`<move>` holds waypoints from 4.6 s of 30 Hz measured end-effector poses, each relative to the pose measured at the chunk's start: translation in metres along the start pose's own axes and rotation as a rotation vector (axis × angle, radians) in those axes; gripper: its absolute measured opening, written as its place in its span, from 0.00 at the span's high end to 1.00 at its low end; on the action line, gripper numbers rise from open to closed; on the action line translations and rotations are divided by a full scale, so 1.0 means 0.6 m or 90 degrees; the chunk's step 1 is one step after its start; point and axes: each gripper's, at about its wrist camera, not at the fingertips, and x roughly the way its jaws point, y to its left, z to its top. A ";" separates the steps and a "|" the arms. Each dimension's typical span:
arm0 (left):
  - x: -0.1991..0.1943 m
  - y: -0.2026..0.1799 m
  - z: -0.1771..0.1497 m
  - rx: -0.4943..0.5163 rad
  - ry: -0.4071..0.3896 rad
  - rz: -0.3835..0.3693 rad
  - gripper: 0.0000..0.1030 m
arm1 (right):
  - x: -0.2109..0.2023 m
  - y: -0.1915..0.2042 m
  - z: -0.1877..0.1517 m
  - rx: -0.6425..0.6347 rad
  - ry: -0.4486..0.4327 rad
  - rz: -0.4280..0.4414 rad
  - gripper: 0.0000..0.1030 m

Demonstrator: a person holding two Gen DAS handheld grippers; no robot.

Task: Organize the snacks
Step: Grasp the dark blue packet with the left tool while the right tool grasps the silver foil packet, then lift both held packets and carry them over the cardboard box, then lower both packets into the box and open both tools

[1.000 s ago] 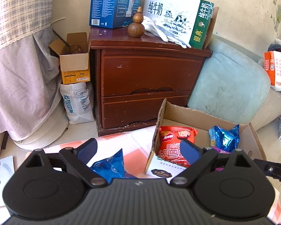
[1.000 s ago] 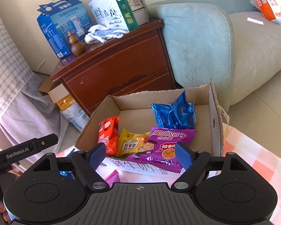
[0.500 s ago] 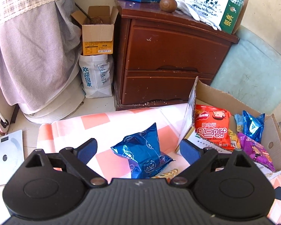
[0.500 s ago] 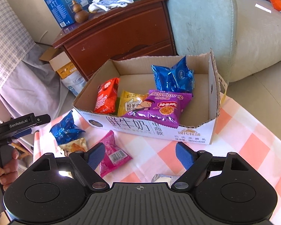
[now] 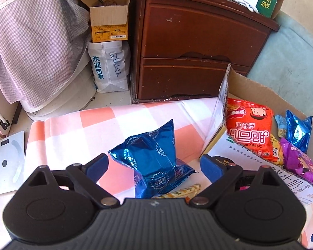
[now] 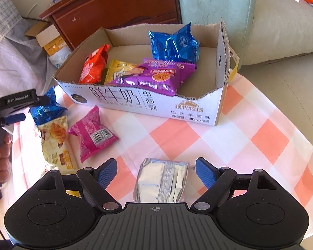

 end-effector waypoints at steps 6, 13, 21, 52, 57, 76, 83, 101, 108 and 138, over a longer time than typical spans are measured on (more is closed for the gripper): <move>0.021 -0.008 0.001 -0.004 0.006 0.018 0.08 | 0.022 0.017 -0.016 -0.027 0.029 -0.009 0.18; 0.046 -0.007 0.004 -0.021 0.018 0.038 0.08 | 0.037 0.018 -0.019 -0.023 0.037 -0.030 0.18; 0.056 -0.002 -0.004 -0.028 0.033 0.054 0.21 | 0.047 0.019 -0.023 -0.036 0.044 -0.036 0.25; -0.046 0.037 -0.036 0.035 -0.030 0.041 0.50 | -0.002 0.084 -0.018 -0.104 -0.031 0.094 0.42; -0.072 0.034 -0.038 0.058 -0.061 0.036 0.50 | -0.004 0.092 -0.014 -0.102 -0.039 0.101 0.42; -0.131 0.033 -0.039 0.084 -0.127 0.022 0.50 | -0.015 0.112 0.014 -0.087 -0.075 0.124 0.42; -0.144 0.035 -0.034 0.072 -0.128 -0.004 0.50 | -0.025 0.107 0.031 -0.066 -0.093 0.136 0.42; -0.162 0.009 -0.019 0.071 -0.158 -0.014 0.50 | -0.080 0.054 0.078 -0.002 -0.196 0.140 0.42; -0.166 -0.027 -0.003 0.069 -0.163 -0.059 0.50 | -0.108 0.016 0.102 0.057 -0.272 0.124 0.42; -0.070 -0.190 0.031 0.069 -0.139 -0.182 0.21 | -0.061 -0.030 0.144 0.149 -0.334 0.021 0.26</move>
